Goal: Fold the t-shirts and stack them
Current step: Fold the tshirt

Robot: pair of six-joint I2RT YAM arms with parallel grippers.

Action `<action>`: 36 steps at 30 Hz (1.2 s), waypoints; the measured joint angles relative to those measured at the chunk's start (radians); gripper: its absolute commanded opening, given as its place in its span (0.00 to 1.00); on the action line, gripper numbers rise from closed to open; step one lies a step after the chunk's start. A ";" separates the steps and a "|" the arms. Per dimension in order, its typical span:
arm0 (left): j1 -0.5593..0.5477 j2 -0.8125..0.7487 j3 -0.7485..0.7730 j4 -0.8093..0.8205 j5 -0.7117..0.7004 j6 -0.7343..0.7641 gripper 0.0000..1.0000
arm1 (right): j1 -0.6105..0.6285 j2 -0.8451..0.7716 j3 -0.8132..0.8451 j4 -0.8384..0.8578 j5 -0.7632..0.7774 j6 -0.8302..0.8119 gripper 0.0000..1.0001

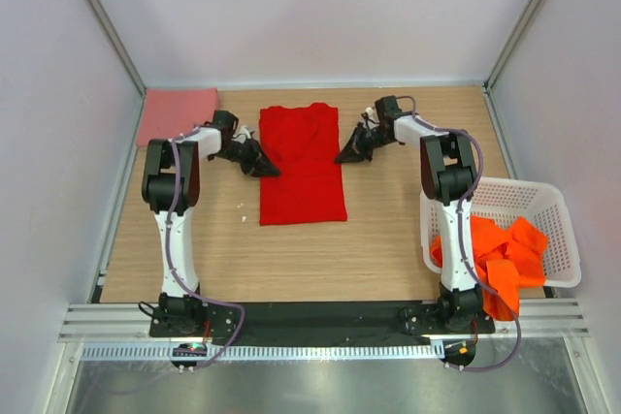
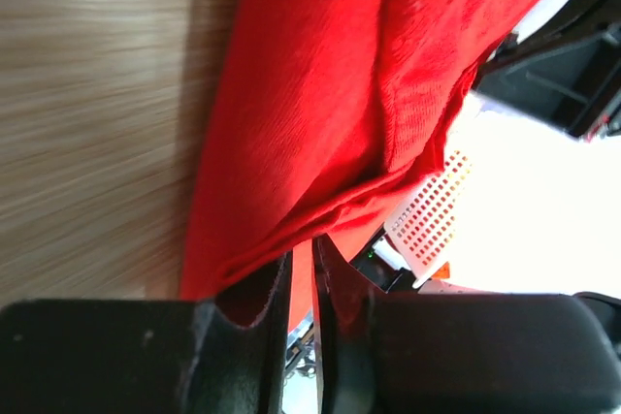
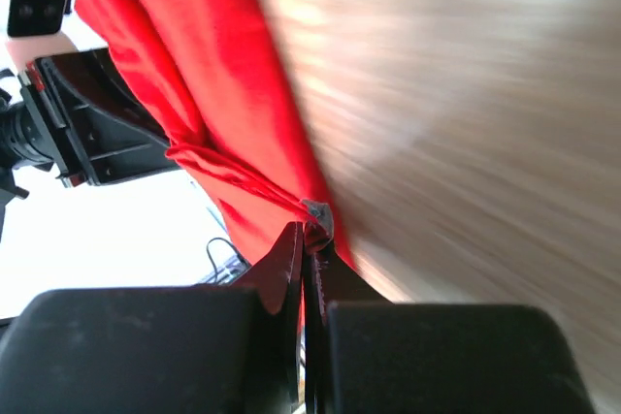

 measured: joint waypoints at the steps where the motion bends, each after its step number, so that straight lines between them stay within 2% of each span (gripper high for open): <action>1: 0.004 0.000 0.002 -0.004 0.000 0.003 0.20 | -0.014 0.003 0.005 -0.021 0.006 -0.013 0.02; 6: 0.006 -0.026 0.005 -0.023 -0.009 0.022 0.37 | -0.064 0.006 0.068 -0.169 0.095 -0.117 0.03; 10: 0.007 -0.116 0.001 -0.051 -0.029 0.023 0.41 | -0.063 -0.010 0.101 -0.256 0.183 -0.191 0.08; 13: 0.006 -0.241 0.000 -0.083 -0.058 0.036 0.47 | -0.054 -0.070 0.058 -0.296 0.238 -0.221 0.19; 16: 0.006 -0.376 -0.019 -0.121 -0.105 0.069 0.53 | -0.043 -0.173 -0.029 -0.314 0.263 -0.242 0.36; 20: 0.006 -0.526 -0.144 -0.148 -0.169 0.111 0.55 | -0.006 -0.343 -0.178 -0.306 0.277 -0.258 0.46; 25: 0.006 -0.598 -0.406 -0.169 -0.233 0.130 0.59 | 0.094 -0.493 -0.383 -0.251 0.276 -0.267 0.50; 29: 0.003 -0.634 -0.591 -0.169 -0.253 0.118 0.59 | 0.170 -0.527 -0.552 -0.190 0.271 -0.250 0.52; 32: 0.003 -0.666 -0.658 -0.147 -0.251 0.096 0.60 | 0.174 -0.527 -0.634 -0.168 0.269 -0.240 0.53; 36: 0.003 -0.671 -0.669 -0.104 -0.246 0.073 0.60 | 0.161 -0.534 -0.667 -0.145 0.268 -0.235 0.55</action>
